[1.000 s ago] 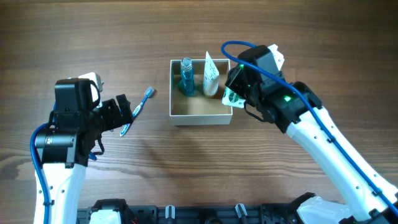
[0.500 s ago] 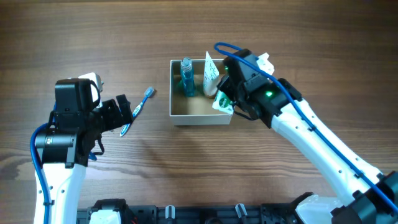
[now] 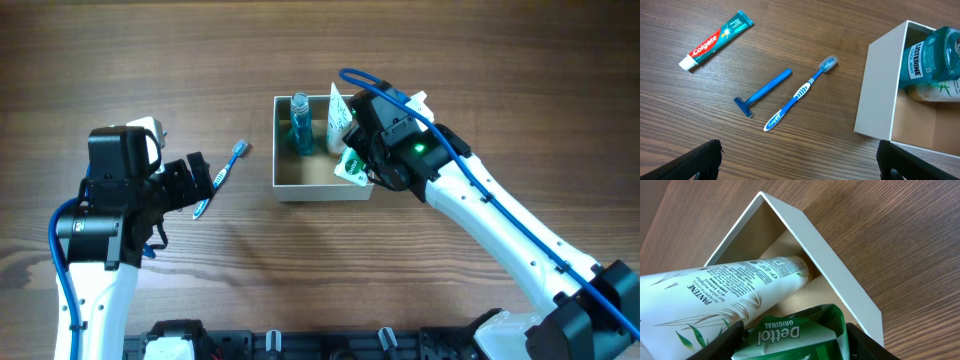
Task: Pack container
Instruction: 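Carry the Dettol box to the white box and lower it inside, then release the Dettol box and withdraw the right gripper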
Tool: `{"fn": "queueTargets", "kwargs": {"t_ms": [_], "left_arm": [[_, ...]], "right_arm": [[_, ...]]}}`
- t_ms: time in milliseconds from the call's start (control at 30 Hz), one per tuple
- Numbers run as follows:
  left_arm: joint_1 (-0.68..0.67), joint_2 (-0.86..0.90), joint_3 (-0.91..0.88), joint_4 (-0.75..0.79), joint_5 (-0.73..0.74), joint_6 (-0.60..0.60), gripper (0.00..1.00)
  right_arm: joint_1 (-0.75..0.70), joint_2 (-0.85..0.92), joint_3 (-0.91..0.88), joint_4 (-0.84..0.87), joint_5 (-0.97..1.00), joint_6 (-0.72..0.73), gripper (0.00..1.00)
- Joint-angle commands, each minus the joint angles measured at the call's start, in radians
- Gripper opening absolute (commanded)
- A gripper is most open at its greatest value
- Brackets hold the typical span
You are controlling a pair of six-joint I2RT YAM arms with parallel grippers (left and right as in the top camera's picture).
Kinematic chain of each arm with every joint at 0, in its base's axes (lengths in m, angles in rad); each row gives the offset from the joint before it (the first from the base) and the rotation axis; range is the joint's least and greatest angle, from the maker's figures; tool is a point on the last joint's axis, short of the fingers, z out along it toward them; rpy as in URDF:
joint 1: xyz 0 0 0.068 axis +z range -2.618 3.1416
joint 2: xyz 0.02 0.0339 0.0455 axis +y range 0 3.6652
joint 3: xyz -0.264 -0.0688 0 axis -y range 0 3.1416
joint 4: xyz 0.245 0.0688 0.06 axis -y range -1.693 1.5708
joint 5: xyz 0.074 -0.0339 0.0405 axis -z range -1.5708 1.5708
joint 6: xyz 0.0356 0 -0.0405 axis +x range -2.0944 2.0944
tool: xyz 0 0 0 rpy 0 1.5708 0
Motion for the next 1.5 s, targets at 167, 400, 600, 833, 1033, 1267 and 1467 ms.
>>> {"fn": "queueTargets", "kwargs": {"t_ms": [167,400,600,833,1033,1267,1467], "left_arm": [[0.006,0.0,0.017,-0.011,0.019,-0.01,1.0],[0.006,0.0,0.016,-0.011,0.019,-0.01,1.0],[0.006,0.0,0.016,-0.011,0.019,-0.01,1.0],[0.006,0.0,0.016,-0.011,0.019,-0.01,1.0],[0.006,0.0,0.016,-0.011,0.019,-0.01,1.0],[0.006,0.0,0.016,-0.011,0.019,-0.01,1.0],[0.006,0.0,0.016,-0.011,0.019,-0.01,1.0]], "right_arm": [[0.004,0.01,0.02,0.006,-0.006,0.02,0.48],[0.004,0.01,0.02,0.006,-0.013,0.01,0.52],[0.004,0.01,0.02,0.006,-0.016,0.014,0.52],[0.004,0.01,0.02,0.006,-0.016,0.023,0.66],[0.004,0.01,0.02,0.007,-0.016,0.022,0.74],[0.004,0.01,0.02,0.005,-0.015,0.021,0.71],[0.003,0.006,0.02,0.005,0.044,-0.037,0.71]]}}
